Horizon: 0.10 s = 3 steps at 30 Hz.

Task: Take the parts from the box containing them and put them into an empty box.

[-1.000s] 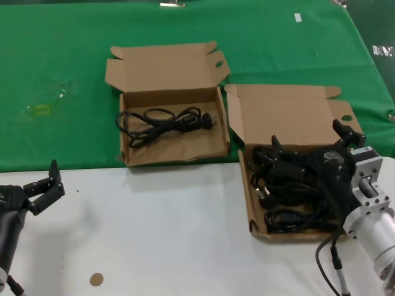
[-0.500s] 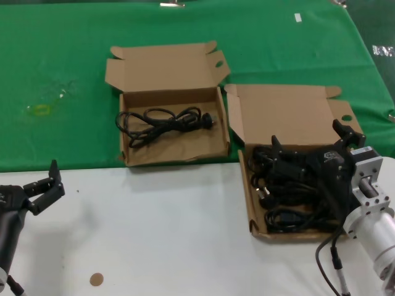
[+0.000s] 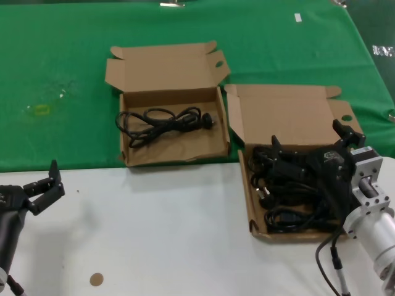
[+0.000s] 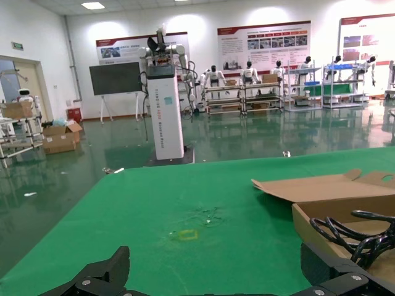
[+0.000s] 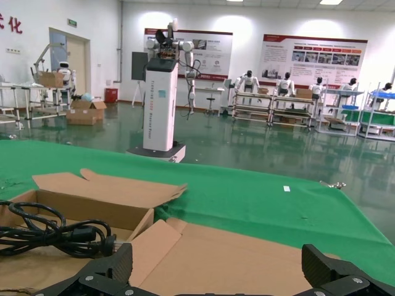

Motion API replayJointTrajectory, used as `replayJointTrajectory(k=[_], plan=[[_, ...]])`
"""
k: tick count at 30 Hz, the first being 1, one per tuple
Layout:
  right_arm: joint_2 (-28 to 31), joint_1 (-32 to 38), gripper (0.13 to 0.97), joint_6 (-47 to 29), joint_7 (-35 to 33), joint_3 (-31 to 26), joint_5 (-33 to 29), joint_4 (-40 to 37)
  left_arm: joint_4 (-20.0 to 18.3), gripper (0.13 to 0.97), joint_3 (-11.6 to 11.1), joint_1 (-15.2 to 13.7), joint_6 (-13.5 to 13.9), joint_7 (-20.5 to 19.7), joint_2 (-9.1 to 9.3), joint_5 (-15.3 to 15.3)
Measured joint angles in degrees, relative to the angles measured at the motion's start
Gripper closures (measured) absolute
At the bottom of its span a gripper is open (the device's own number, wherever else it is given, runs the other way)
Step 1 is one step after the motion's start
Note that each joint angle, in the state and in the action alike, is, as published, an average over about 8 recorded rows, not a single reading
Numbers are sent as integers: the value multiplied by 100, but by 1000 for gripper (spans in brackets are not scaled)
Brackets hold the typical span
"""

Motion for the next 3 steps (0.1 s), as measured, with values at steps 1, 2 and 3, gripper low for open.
replayJointTrajectory(k=[1,2,3], plan=[[0,0,129,0,0,0,0,0,0,132,0,0,0,0,0,0],[0,0,129,0,0,0,0,0,0,132,0,0,0,0,0,0],[0,0,129,0,0,0,0,0,0,132,0,0,0,0,0,0]])
